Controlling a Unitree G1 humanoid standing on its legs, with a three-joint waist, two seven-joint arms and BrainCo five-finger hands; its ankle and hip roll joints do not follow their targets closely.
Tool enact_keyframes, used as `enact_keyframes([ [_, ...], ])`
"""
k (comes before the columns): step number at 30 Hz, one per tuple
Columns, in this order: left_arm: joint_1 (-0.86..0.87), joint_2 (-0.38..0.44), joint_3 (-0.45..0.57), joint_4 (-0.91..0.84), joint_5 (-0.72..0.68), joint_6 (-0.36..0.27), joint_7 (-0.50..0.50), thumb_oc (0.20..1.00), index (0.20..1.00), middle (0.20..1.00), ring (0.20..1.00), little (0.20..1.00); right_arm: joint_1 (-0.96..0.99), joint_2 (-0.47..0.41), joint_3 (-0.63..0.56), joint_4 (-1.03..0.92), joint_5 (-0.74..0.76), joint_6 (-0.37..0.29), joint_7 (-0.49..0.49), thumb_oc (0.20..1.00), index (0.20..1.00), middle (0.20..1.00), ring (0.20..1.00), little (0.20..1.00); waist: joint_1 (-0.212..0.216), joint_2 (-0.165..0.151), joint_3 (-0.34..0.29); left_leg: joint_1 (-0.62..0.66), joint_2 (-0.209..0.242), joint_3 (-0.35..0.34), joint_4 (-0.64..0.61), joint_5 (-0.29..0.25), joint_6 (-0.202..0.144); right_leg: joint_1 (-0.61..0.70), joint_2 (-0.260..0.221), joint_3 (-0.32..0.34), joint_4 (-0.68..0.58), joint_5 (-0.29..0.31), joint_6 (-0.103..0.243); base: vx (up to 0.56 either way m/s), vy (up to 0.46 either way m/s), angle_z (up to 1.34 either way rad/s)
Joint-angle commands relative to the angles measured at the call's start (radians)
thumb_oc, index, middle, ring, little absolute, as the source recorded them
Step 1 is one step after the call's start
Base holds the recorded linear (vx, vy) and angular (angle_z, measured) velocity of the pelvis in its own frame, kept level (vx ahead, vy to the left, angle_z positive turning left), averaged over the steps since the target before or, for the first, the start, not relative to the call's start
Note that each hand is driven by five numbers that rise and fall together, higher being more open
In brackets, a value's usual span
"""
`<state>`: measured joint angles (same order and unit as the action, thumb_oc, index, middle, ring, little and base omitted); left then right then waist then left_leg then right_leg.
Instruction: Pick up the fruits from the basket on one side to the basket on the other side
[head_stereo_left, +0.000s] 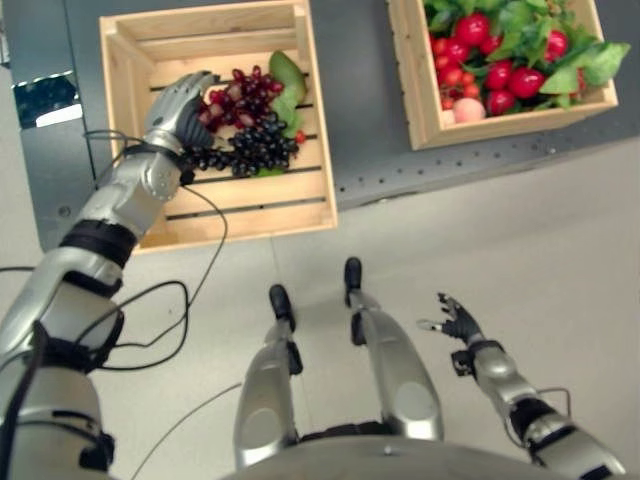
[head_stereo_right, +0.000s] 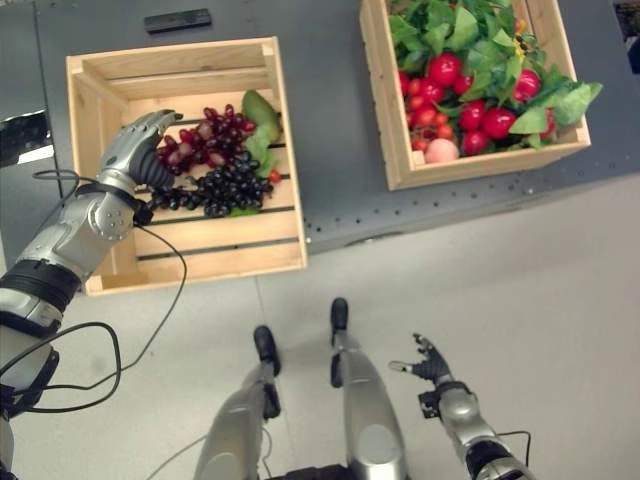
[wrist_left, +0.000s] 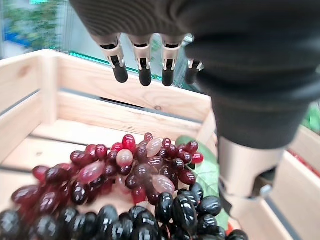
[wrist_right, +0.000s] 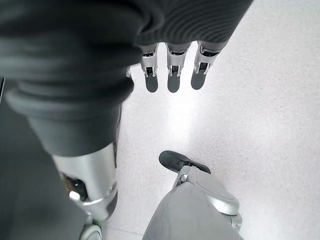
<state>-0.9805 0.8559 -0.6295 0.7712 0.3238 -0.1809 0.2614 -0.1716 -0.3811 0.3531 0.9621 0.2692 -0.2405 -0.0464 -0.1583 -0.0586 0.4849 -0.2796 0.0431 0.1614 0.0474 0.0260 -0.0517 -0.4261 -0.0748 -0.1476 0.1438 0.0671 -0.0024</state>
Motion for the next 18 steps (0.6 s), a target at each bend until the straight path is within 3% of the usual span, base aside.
enact_keyframes([
  [1,-0.032,0.057,0.022,-0.019,0.062,0.009,0.014,1.0,1.0,1.0,1.0,1.0,0.027,-0.02,0.022,-0.024,0.043,-0.023,0.014,1.0,1.0,1.0,1.0,1.0,-0.001,-0.026,-0.034,-0.065,-0.024,0.003,0.084,-0.045,0.045,-0.057,0.014,0.024,0.082,-0.036,0.097,0.0,0.0,0.0],
  [6,-0.025,0.084,0.015,-0.027,0.045,-0.008,-0.011,1.0,1.0,1.0,1.0,1.0,0.031,-0.024,0.026,-0.024,0.046,-0.022,0.022,1.0,1.0,1.0,1.0,1.0,-0.002,-0.024,-0.034,-0.082,-0.024,0.004,0.094,-0.05,0.047,-0.077,0.015,0.03,0.089,-0.036,0.098,0.0,0.0,0.0],
  [18,-0.066,0.013,-0.096,0.019,0.08,0.016,-0.112,1.0,1.0,1.0,1.0,1.0,-0.014,-0.03,0.027,0.013,0.05,-0.004,0.012,1.0,1.0,1.0,1.0,1.0,-0.005,-0.018,-0.02,-0.101,-0.026,-0.003,0.098,-0.053,0.051,-0.099,0.014,0.028,0.101,-0.039,0.098,0.0,0.0,0.0],
])
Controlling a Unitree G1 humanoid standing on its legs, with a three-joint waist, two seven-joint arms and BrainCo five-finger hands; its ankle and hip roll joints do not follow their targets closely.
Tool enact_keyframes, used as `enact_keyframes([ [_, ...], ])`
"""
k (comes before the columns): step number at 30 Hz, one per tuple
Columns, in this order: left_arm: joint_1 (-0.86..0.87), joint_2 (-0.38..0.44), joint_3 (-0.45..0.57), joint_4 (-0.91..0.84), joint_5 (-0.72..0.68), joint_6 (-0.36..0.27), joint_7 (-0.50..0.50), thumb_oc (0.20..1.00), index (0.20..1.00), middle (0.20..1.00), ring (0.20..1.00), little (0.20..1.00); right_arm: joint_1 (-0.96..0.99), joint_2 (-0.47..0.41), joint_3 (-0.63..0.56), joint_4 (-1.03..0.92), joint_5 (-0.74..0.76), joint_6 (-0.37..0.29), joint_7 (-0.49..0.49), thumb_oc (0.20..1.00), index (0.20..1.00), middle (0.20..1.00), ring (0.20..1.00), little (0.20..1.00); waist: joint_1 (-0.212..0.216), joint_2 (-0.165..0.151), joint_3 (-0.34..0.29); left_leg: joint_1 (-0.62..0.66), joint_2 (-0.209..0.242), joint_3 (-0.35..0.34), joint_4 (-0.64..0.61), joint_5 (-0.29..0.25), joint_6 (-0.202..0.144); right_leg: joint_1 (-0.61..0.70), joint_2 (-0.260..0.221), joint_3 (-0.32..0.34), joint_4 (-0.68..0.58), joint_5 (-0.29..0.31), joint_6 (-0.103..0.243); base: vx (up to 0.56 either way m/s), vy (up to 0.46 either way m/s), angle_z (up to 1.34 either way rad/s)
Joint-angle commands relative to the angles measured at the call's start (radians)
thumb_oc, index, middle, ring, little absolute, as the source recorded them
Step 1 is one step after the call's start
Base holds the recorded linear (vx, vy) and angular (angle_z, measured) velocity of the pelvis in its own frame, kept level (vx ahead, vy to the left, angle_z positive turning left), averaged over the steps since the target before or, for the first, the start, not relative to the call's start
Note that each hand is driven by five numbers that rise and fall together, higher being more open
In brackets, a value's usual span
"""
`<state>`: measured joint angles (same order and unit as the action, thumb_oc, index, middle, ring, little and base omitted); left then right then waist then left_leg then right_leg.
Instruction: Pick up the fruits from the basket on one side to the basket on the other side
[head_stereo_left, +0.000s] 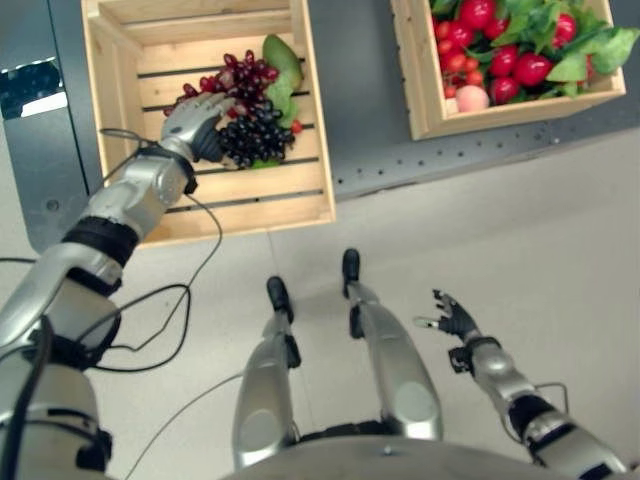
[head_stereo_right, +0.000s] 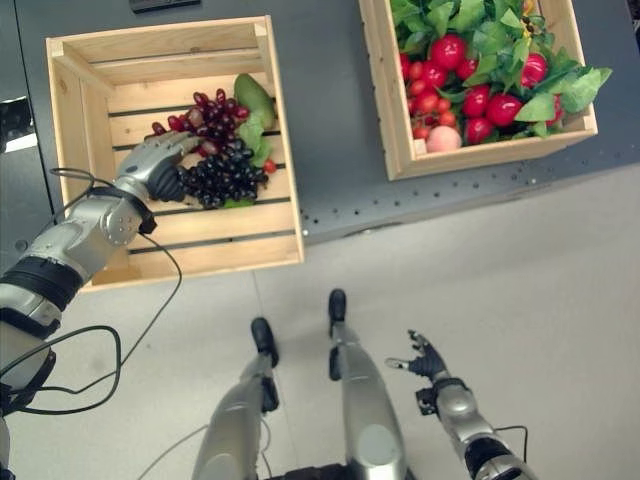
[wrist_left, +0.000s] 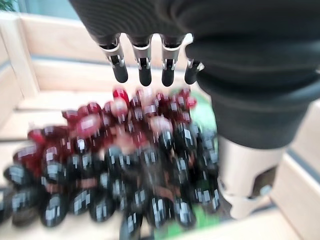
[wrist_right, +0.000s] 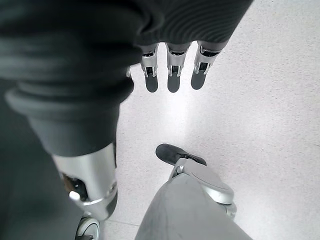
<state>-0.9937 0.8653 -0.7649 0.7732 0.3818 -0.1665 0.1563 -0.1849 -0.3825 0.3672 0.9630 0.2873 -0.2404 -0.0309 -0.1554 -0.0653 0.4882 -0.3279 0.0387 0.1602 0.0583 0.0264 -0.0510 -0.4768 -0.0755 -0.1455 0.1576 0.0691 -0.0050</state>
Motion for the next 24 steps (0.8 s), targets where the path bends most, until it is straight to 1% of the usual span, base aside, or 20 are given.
enact_keyframes([
  [1,-0.054,0.001,0.037,0.014,0.02,0.001,-0.016,1.0,1.0,1.0,1.0,1.0,-0.003,-0.031,0.013,0.011,0.035,-0.004,-0.003,1.0,1.0,1.0,1.0,1.0,-0.008,-0.012,-0.022,-0.054,-0.022,-0.003,0.088,-0.055,0.051,-0.05,0.014,0.025,0.089,-0.041,0.101,0.0,0.0,0.0],
  [3,-0.038,-0.005,0.035,0.005,0.016,0.001,-0.04,1.0,1.0,1.0,1.0,1.0,-0.003,-0.033,0.01,0.013,0.043,-0.002,0.0,1.0,1.0,1.0,1.0,1.0,-0.007,-0.013,-0.014,-0.061,-0.022,-0.001,0.097,-0.057,0.053,-0.055,0.014,0.028,0.097,-0.042,0.1,0.0,0.0,0.0],
  [7,-0.005,-0.026,0.051,0.006,0.002,-0.002,-0.046,1.0,1.0,1.0,1.0,1.0,-0.009,-0.033,0.007,0.026,0.047,0.0,-0.001,1.0,1.0,1.0,1.0,1.0,-0.004,-0.013,-0.01,-0.069,-0.024,-0.003,0.106,-0.06,0.054,-0.061,0.014,0.029,0.101,-0.043,0.098,0.0,0.0,0.0],
  [14,0.046,-0.076,0.062,0.075,0.017,0.012,-0.047,1.0,1.0,1.0,1.0,1.0,-0.031,-0.042,0.014,0.011,0.038,0.002,-0.014,1.0,1.0,1.0,1.0,1.0,-0.007,-0.018,0.006,-0.09,-0.025,-0.003,0.112,-0.057,0.054,-0.079,0.015,0.036,0.104,-0.039,0.094,-0.01,0.004,0.0],
  [17,0.064,-0.104,0.069,0.124,0.015,0.016,-0.038,1.0,1.0,1.0,1.0,1.0,-0.042,-0.054,0.017,-0.019,0.032,-0.003,-0.022,1.0,1.0,1.0,1.0,1.0,-0.011,-0.03,0.016,-0.099,-0.021,-0.001,0.109,-0.052,0.053,-0.091,0.017,0.036,0.1,-0.03,0.095,-0.01,0.002,-0.01],
  [19,0.067,-0.099,0.072,0.11,0.011,0.017,-0.039,1.0,1.0,1.0,1.0,1.0,-0.043,-0.058,0.015,-0.038,0.036,-0.004,-0.023,1.0,1.0,1.0,1.0,1.0,-0.012,-0.032,0.02,-0.104,-0.021,0.0,0.11,-0.051,0.053,-0.095,0.019,0.039,0.099,-0.028,0.095,0.0,0.0,-0.02],
  [21,0.071,-0.083,0.072,0.103,0.01,0.015,-0.04,1.0,1.0,1.0,1.0,1.0,-0.037,-0.068,0.013,-0.071,0.04,-0.007,-0.021,1.0,1.0,1.0,1.0,1.0,-0.015,-0.041,0.024,-0.114,-0.019,0.003,0.113,-0.05,0.053,-0.102,0.021,0.039,0.098,-0.024,0.096,-0.01,-0.008,-0.05],
  [22,0.073,-0.064,0.076,0.102,0.006,0.011,-0.037,1.0,1.0,1.0,1.0,1.0,-0.024,-0.075,0.008,-0.101,0.038,-0.01,-0.017,1.0,1.0,1.0,1.0,1.0,-0.021,-0.051,0.026,-0.125,-0.018,0.005,0.118,-0.051,0.053,-0.111,0.024,0.04,0.096,-0.02,0.098,-0.01,-0.007,-0.08],
  [23,0.073,-0.064,0.076,0.102,0.006,0.011,-0.037,1.0,1.0,1.0,1.0,1.0,-0.024,-0.075,0.008,-0.101,0.038,-0.01,-0.017,1.0,1.0,1.0,1.0,1.0,-0.021,-0.051,0.026,-0.126,-0.018,0.005,0.118,-0.051,0.053,-0.112,0.024,0.041,0.096,-0.02,0.098,0.0,0.0,0.0],
  [24,0.072,-0.048,0.082,0.093,0.0,0.01,-0.033,1.0,1.0,1.0,1.0,1.0,-0.013,-0.082,0.002,-0.12,0.041,-0.015,-0.013,1.0,1.0,1.0,1.0,1.0,-0.024,-0.058,0.027,-0.141,-0.016,0.004,0.127,-0.053,0.054,-0.123,0.027,0.042,0.099,-0.018,0.098,0.0,0.0,0.0],
])
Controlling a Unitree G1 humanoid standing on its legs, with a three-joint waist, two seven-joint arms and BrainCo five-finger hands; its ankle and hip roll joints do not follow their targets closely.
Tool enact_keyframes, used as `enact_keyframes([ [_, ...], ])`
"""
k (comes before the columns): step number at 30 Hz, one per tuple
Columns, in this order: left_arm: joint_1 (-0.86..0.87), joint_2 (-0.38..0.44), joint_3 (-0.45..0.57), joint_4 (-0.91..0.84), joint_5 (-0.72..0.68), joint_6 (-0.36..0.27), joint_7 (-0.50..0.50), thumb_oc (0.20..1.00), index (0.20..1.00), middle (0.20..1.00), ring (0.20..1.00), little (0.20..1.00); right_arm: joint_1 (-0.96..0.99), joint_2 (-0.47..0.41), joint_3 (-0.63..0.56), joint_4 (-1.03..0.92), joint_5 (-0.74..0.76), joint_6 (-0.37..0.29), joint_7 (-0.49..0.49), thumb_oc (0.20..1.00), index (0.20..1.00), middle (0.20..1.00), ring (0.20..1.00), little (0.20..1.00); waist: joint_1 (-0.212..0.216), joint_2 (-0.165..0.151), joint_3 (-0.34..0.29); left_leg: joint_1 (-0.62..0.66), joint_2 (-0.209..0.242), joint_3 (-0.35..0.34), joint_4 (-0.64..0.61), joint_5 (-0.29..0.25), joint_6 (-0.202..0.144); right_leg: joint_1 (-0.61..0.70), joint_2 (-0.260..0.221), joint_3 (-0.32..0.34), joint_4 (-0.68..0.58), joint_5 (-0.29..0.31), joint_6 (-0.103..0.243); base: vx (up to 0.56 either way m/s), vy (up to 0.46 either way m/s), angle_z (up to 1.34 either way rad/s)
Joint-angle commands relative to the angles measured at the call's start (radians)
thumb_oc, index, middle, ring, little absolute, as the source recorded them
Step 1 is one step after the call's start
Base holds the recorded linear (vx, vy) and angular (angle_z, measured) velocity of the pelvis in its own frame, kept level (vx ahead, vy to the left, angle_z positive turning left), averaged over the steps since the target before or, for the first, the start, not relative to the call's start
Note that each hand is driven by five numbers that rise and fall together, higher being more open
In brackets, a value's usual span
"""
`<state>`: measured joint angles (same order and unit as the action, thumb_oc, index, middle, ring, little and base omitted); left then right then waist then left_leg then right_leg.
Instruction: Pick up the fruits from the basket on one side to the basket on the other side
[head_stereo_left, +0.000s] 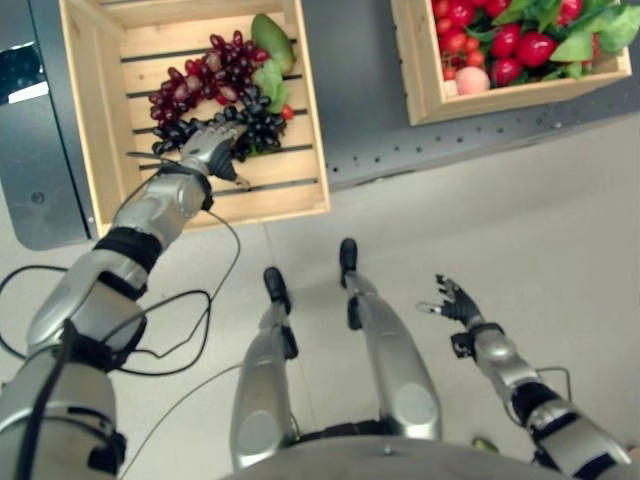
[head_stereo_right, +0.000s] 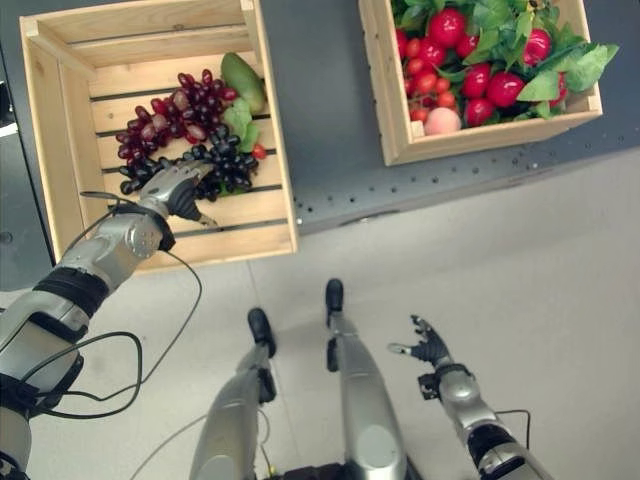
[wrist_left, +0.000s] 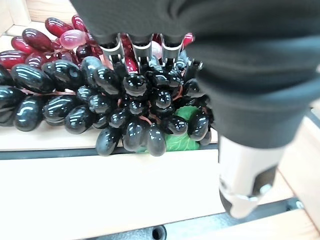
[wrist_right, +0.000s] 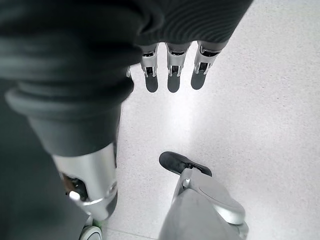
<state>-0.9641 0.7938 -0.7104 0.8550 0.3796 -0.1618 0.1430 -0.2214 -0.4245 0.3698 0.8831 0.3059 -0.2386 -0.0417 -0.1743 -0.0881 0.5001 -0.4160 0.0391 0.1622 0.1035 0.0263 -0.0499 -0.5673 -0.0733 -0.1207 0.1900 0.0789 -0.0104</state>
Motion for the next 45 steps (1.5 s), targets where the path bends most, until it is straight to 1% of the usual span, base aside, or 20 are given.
enact_keyframes([
  [1,0.042,0.024,0.027,0.011,0.003,0.005,-0.019,1.0,1.0,1.0,1.0,1.0,0.023,-0.04,-0.001,-0.04,0.023,-0.017,-0.002,1.0,1.0,1.0,1.0,1.0,-0.006,-0.035,0.014,-0.053,-0.016,0.002,0.082,-0.053,0.053,-0.033,0.024,0.017,0.067,-0.028,0.104,0.0,0.0,0.0],
  [2,0.042,0.039,0.034,0.013,0.004,0.002,-0.011,1.0,1.0,1.0,1.0,1.0,0.036,-0.046,-0.008,-0.059,0.025,-0.022,0.004,1.0,1.0,1.0,1.0,1.0,-0.01,-0.042,0.013,-0.07,-0.013,0.003,0.096,-0.056,0.053,-0.045,0.024,0.018,0.071,-0.027,0.105,0.0,0.0,0.0],
  [10,0.033,0.076,0.07,0.009,-0.007,-0.006,0.035,1.0,1.0,1.0,1.0,1.0,0.075,-0.052,-0.019,-0.082,0.024,-0.036,0.017,1.0,1.0,1.0,1.0,1.0,-0.014,-0.046,0.004,-0.096,-0.01,0.0,0.109,-0.062,0.052,-0.069,0.025,0.015,0.077,-0.028,0.106,0.0,0.0,0.0],
  [11,0.043,0.087,0.101,-0.011,-0.033,-0.01,0.049,1.0,1.0,1.0,1.0,1.0,0.082,-0.045,-0.022,-0.079,0.026,-0.037,0.019,1.0,1.0,1.0,1.0,1.0,-0.012,-0.047,0.0,-0.103,-0.011,-0.001,0.114,-0.065,0.053,-0.071,0.025,0.017,0.078,-0.028,0.107,0.0,0.0,0.0],
  [12,0.044,0.087,0.103,-0.012,-0.032,-0.01,0.049,1.0,1.0,1.0,1.0,1.0,0.082,-0.046,-0.021,-0.079,0.026,-0.037,0.019,1.0,1.0,1.0,1.0,1.0,-0.013,-0.047,-0.001,-0.103,-0.011,-0.001,0.115,-0.065,0.053,-0.072,0.024,0.016,0.078,-0.028,0.107,0.0,0.0,0.0],
  [13,0.06,0.094,0.141,-0.037,-0.065,-0.015,0.056,1.0,1.0,1.0,1.0,1.0,0.093,-0.043,-0.026,-0.074,0.027,-0.039,0.024,1.0,1.0,1.0,1.0,1.0,-0.01,-0.045,-0.005,-0.11,-0.01,-0.003,0.124,-0.07,0.054,-0.074,0.023,0.014,0.082,-0.03,0.106,0.0,0.0,0.0],
  [15,0.075,0.105,0.157,-0.058,-0.067,-0.016,0.059,1.0,1.0,1.0,1.0,1.0,0.1,-0.043,-0.032,-0.074,0.025,-0.041,0.025,1.0,1.0,1.0,1.0,1.0,-0.006,-0.043,-0.005,-0.111,-0.01,-0.005,0.126,-0.071,0.054,-0.075,0.022,0.012,0.084,-0.032,0.106,0.0,0.0,0.0],
  [17,0.111,0.127,0.206,-0.118,-0.077,-0.018,0.074,1.0,1.0,1.0,1.0,1.0,0.107,-0.043,-0.041,-0.071,0.021,-0.042,0.023,1.0,1.0,1.0,1.0,1.0,0.002,-0.035,-0.008,-0.113,-0.011,-0.011,0.128,-0.073,0.054,-0.077,0.02,0.009,0.086,-0.037,0.103,0.0,-0.015,-0.03],
  [22,0.226,0.177,0.317,-0.262,-0.081,-0.017,0.074,1.0,1.0,1.0,1.0,1.0,0.128,-0.041,-0.066,-0.056,0.014,-0.04,0.021,1.0,1.0,1.0,1.0,1.0,0.022,-0.019,-0.013,-0.11,-0.015,-0.021,0.126,-0.072,0.051,-0.07,0.017,0.002,0.086,-0.043,0.099,0.0,0.0,0.0],
  [23,0.229,0.177,0.32,-0.264,-0.081,-0.017,0.073,1.0,1.0,1.0,1.0,1.0,0.127,-0.042,-0.065,-0.056,0.014,-0.04,0.021,1.0,1.0,1.0,1.0,1.0,0.021,-0.019,-0.013,-0.11,-0.015,-0.022,0.125,-0.071,0.051,-0.069,0.016,0.002,0.086,-0.043,0.099,0.0,0.0,0.0],
  [24,0.256,0.185,0.346,-0.276,-0.076,-0.016,0.072,1.0,1.0,1.0,1.0,1.0,0.131,-0.041,-0.072,-0.042,0.01,-0.038,0.021,1.0,1.0,1.0,1.0,1.0,0.028,-0.015,-0.013,-0.106,-0.016,-0.026,0.122,-0.069,0.049,-0.064,0.013,-0.003,0.084,-0.044,0.098,0.0,0.0,0.0],
  [30,0.294,0.167,0.399,-0.277,-0.089,-0.014,0.089,1.0,1.0,1.0,1.0,1.0,0.129,-0.039,-0.071,-0.035,0.015,-0.033,0.034,1.0,1.0,1.0,1.0,1.0,0.04,-0.019,-0.011,-0.098,-0.017,-0.034,0.112,-0.057,0.045,-0.052,0.01,-0.011,0.073,-0.039,0.096,-0.02,-0.008,0.03],
  [34,0.318,0.161,0.423,-0.281,-0.082,-0.008,0.092,1.0,1.0,1.0,1.0,1.0,0.129,-0.043,-0.071,-0.039,0.01,-0.033,0.036,1.0,1.0,1.0,1.0,1.0,0.045,-0.022,-0.007,-0.097,-0.018,-0.037,0.113,-0.055,0.044,-0.047,0.01,-0.011,0.071,-0.039,0.094,-0.02,-0.007,0.09],
  [37,0.326,0.149,0.443,-0.276,-0.072,-0.002,0.112,1.0,1.0,1.0,1.0,1.0,0.132,-0.044,-0.075,-0.034,0.008,-0.033,0.038,1.0,1.0,1.0,1.0,1.0,0.049,-0.025,0.0,-0.094,-0.02,-0.039,0.112,-0.051,0.043,-0.042,0.01,-0.015,0.071,-0.038,0.092,-0.02,-0.011,0.02],
  [45,0.337,0.14,0.456,-0.279,-0.059,-0.003,0.129,1.0,1.0,1.0,1.0,1.0,0.137,-0.048,-0.072,-0.033,0.001,-0.034,0.037,1.0,1.0,1.0,1.0,1.0,0.055,-0.025,0.012,-0.085,-0.018,-0.044,0.11,-0.044,0.04,-0.028,0.011,-0.02,0.077,-0.045,0.088,0.0,-0.003,0.0],
])
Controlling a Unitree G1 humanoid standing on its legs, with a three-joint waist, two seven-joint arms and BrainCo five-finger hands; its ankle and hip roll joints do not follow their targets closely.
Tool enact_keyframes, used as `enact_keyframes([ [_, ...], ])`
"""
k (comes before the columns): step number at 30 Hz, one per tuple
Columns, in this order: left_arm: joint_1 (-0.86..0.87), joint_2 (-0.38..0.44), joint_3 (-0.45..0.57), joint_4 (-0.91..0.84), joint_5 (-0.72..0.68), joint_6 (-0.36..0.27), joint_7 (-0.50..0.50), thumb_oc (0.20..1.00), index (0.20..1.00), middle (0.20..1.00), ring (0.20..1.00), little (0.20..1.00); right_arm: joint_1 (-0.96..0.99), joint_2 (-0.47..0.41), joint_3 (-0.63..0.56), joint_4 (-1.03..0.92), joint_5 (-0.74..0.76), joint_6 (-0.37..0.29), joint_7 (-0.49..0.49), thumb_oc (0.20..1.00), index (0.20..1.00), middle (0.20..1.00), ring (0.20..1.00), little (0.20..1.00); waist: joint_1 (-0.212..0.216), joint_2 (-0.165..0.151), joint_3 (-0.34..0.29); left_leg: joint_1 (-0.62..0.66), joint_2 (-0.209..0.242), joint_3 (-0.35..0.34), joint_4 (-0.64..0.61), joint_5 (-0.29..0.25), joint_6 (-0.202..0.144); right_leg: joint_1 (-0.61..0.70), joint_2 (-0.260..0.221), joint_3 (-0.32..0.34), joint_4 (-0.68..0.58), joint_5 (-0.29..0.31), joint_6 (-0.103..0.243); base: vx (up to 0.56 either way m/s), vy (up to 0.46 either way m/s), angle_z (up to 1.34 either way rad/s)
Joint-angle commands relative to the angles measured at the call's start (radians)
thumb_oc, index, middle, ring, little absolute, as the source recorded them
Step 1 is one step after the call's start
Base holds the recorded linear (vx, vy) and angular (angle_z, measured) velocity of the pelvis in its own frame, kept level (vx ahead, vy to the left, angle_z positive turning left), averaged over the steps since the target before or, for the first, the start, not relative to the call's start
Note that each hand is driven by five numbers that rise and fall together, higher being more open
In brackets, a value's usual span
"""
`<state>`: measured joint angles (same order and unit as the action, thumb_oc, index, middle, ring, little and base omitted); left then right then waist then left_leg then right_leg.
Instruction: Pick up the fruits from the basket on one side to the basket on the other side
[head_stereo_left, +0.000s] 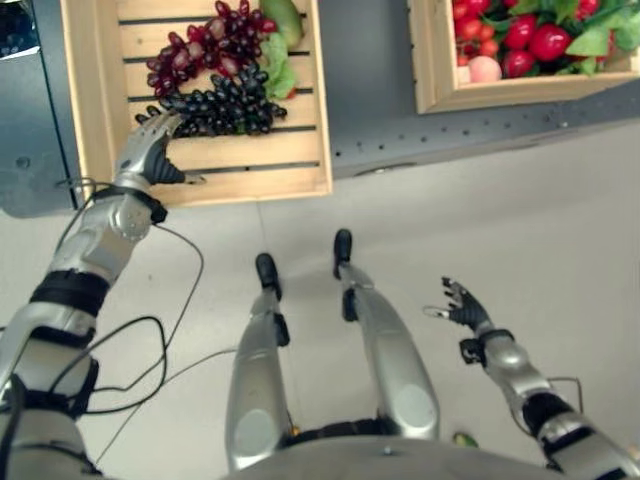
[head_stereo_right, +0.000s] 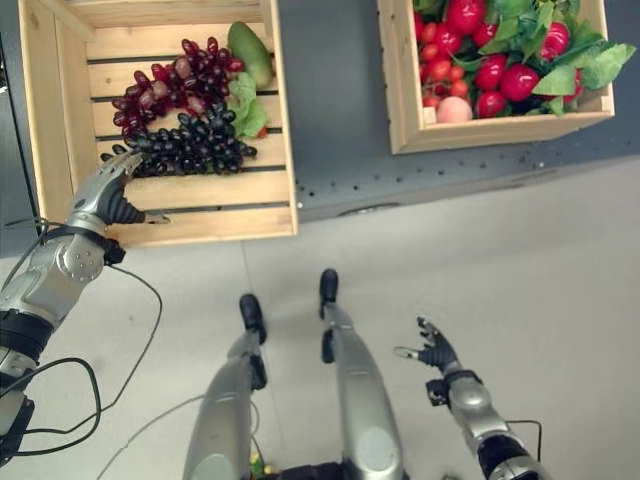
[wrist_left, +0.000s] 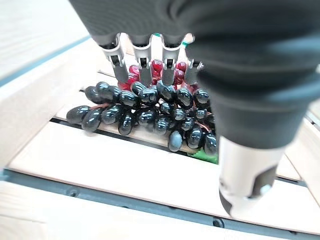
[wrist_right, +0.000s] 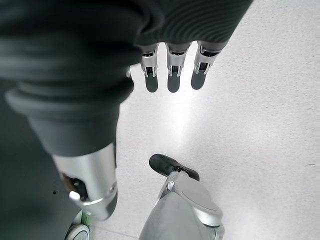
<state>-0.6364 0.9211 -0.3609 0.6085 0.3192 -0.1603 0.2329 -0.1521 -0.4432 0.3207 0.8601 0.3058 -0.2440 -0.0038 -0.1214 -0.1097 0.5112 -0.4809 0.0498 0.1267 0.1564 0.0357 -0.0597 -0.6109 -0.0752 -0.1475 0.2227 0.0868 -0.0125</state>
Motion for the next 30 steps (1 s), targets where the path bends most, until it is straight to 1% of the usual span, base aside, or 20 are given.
enact_keyframes([
  [1,0.009,0.013,0.106,-0.033,0.001,-0.005,0.039,1.0,1.0,1.0,1.0,1.0,0.068,-0.029,-0.022,-0.01,0.001,-0.029,-0.001,1.0,1.0,1.0,1.0,1.0,0.002,-0.004,0.002,-0.019,-0.029,-0.008,0.057,-0.054,0.05,0.016,0.013,0.007,0.045,-0.053,0.09,-0.02,-0.018,0.03],
  [9,0.0,-0.024,0.094,-0.031,0.023,-0.002,0.051,1.0,1.0,1.0,1.0,1.0,0.081,-0.03,-0.022,-0.011,-0.009,-0.029,-0.002,1.0,1.0,1.0,1.0,1.0,0.002,-0.001,0.003,-0.009,-0.028,-0.016,0.041,-0.04,0.042,0.022,0.011,-0.005,0.052,-0.059,0.088,-0.01,-0.013,0.01],
  [13,-0.036,-0.043,0.074,-0.002,0.025,0.004,0.062,1.0,1.0,1.0,1.0,1.0,0.076,-0.032,-0.013,-0.01,-0.012,-0.029,-0.004,1.0,1.0,1.0,1.0,1.0,-0.005,-0.007,0.003,-0.004,-0.026,-0.019,0.03,-0.032,0.039,0.024,0.012,-0.01,0.05,-0.061,0.087,0.0,0.0,0.0],
  [17,-0.065,-0.048,0.056,0.001,0.022,-0.003,0.075,1.0,1.0,1.0,1.0,1.0,0.069,-0.026,-0.007,0.002,-0.011,-0.031,-0.013,1.0,1.0,1.0,1.0,1.0,-0.007,-0.01,0.002,0.002,-0.026,-0.022,0.018,-0.028,0.038,0.024,0.014,-0.01,0.046,-0.059,0.089,0.02,-0.018,0.06],
  [18,-0.075,-0.051,0.049,-0.022,0.026,-0.01,0.085,1.0,1.0,1.0,1.0,1.0,0.063,-0.021,-0.002,0.008,-0.011,-0.035,-0.019,1.0,1.0,1.0,1.0,1.0,-0.008,-0.012,0.0,0.002,-0.025,-0.022,0.019,-0.028,0.037,0.024,0.014,-0.009,0.046,-0.057,0.09,0.0,0.0,0.0],
  [22,-0.073,-0.051,0.054,-0.045,0.028,-0.017,0.099,1.0,1.0,1.0,1.0,1.0,0.064,-0.021,0.003,0.016,-0.014,-0.038,-0.024,1.0,1.0,1.0,1.0,1.0,-0.008,-0.013,-0.008,0.004,-0.024,-0.023,0.022,-0.033,0.039,0.025,0.012,-0.011,0.048,-0.06,0.09,0.0,0.0,0.0],
  [28,-0.101,-0.045,0.044,-0.056,0.031,-0.015,0.096,1.0,1.0,1.0,1.0,1.0,0.066,-0.024,0.011,0.015,-0.017,-0.034,-0.018,1.0,1.0,1.0,1.0,1.0,-0.004,-0.013,-0.015,0.012,-0.025,-0.024,0.022,-0.034,0.039,0.028,0.01,-0.012,0.055,-0.062,0.088,0.0,0.003,0.01],
  [30,-0.145,-0.043,0.025,-0.052,0.033,-0.013,0.099,1.0,1.0,1.0,1.0,1.0,0.061,-0.023,0.018,0.038,-0.021,-0.032,-0.015,1.0,1.0,1.0,1.0,1.0,-0.004,-0.014,-0.018,0.015,-0.026,-0.025,0.02,-0.033,0.039,0.032,0.006,-0.013,0.056,-0.06,0.089,-0.01,0.012,0.04],
])
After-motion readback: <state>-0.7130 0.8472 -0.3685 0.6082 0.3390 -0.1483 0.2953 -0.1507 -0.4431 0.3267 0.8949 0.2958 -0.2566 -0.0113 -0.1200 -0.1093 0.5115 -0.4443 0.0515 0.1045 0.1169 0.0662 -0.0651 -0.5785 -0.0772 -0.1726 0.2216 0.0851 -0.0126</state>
